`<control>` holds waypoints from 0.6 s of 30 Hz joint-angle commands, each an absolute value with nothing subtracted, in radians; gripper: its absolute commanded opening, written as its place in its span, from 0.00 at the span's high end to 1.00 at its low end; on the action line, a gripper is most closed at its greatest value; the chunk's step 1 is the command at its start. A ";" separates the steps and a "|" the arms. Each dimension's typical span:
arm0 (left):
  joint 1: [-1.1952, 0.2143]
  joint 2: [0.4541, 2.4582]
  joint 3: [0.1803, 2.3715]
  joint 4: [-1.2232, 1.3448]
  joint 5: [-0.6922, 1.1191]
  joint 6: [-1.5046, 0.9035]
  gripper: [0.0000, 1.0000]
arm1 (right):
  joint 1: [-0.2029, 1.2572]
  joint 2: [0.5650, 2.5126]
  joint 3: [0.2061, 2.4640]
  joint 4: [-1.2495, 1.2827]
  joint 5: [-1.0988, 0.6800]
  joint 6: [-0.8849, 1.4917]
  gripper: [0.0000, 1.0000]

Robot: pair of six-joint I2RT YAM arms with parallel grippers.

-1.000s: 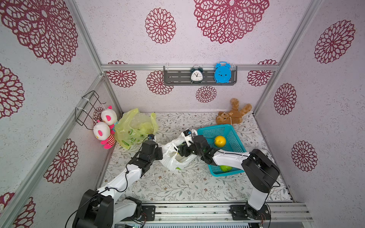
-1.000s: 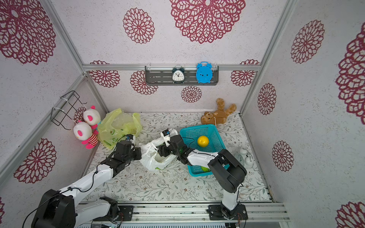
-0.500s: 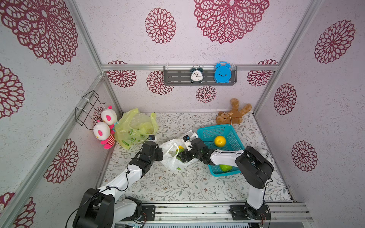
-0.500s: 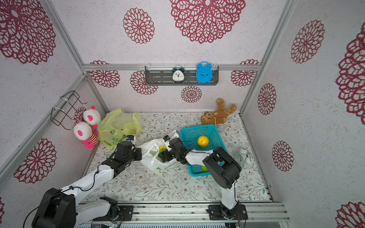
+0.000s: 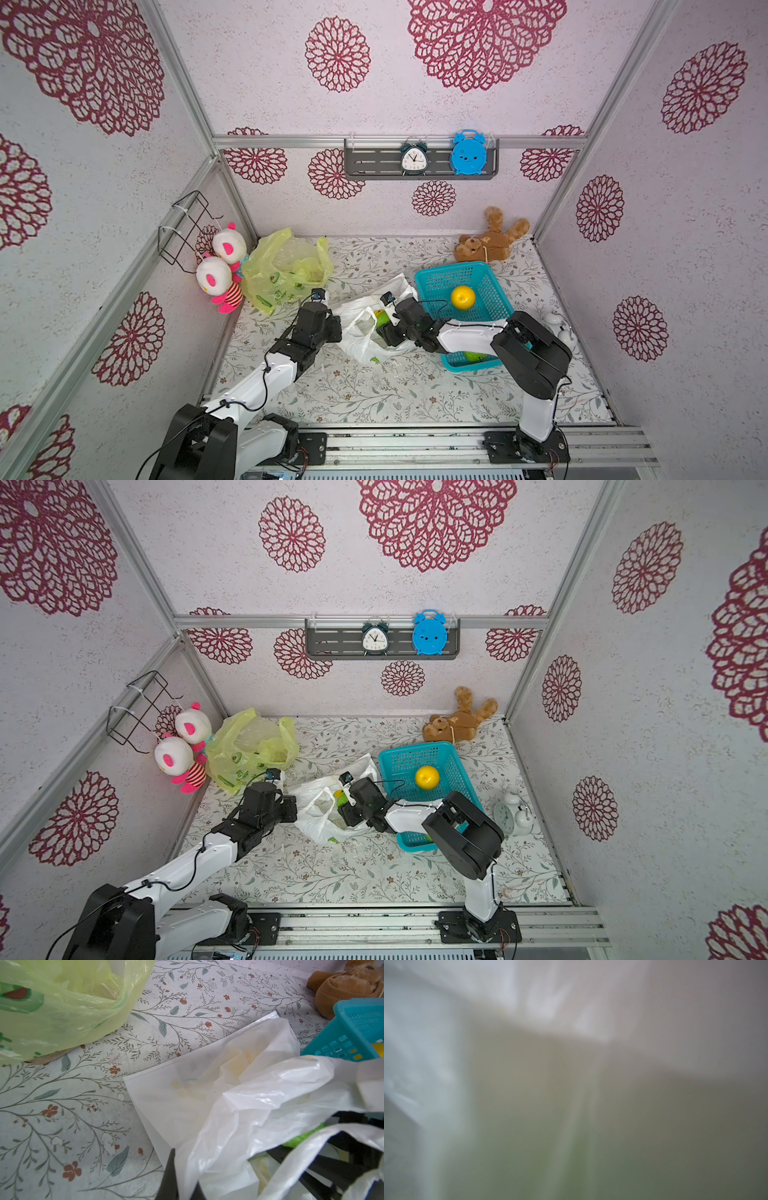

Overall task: Untie the knot of a plastic bag & take out the apple
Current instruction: Pick up the apple from the plastic bag, then place the apple in the basket.

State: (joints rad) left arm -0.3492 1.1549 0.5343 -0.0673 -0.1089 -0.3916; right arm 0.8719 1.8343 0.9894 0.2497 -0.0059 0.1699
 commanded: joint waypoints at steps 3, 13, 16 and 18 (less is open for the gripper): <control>-0.356 1.175 0.570 -0.077 -0.153 -0.391 1.00 | 0.886 1.583 0.900 0.369 -0.083 0.109 0.57; -0.356 1.160 0.634 -0.095 -0.148 -0.397 1.00 | 0.798 1.115 0.645 0.488 -0.177 0.210 0.58; -0.356 1.146 0.621 -0.058 -0.126 -0.405 1.00 | 0.763 0.934 0.611 0.321 0.131 0.233 0.57; -0.355 1.142 0.616 -0.040 -0.116 -0.416 1.00 | 0.716 0.870 0.609 0.178 0.299 0.260 0.57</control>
